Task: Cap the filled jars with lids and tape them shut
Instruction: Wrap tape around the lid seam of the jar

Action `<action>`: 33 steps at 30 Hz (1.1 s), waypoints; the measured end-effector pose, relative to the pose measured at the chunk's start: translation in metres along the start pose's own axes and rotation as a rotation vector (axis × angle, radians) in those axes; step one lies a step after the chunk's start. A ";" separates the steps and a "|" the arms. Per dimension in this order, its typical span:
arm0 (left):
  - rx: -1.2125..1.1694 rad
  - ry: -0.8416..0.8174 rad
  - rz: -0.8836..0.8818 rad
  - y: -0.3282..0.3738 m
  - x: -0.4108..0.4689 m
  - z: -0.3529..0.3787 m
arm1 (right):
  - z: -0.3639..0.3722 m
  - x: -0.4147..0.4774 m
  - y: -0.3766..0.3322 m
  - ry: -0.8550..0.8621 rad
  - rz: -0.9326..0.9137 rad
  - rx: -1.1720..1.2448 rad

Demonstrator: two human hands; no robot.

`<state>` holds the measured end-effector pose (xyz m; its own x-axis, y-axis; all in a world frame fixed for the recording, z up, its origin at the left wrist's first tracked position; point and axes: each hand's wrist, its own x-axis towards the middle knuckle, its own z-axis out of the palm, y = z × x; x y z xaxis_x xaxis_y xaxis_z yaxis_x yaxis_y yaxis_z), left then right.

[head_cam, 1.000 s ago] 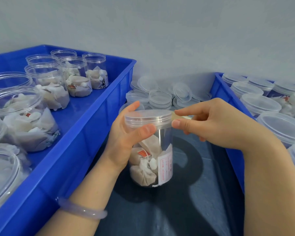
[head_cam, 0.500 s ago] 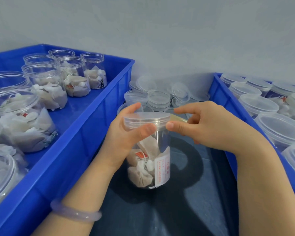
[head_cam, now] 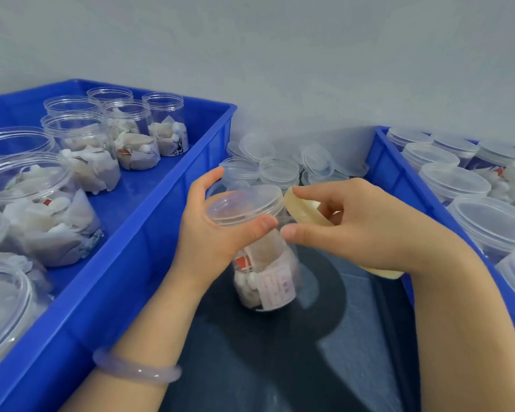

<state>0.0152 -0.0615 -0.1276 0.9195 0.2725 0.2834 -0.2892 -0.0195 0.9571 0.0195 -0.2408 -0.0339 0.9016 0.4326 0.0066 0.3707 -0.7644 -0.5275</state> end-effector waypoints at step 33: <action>0.161 -0.122 0.073 0.005 -0.003 -0.003 | 0.014 0.018 0.014 -0.052 0.064 -0.002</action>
<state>0.0108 -0.0595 -0.1240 0.9259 0.1460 0.3484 -0.3191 -0.1915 0.9282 0.0383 -0.2373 -0.0532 0.9107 0.4069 -0.0712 0.3130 -0.7921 -0.5241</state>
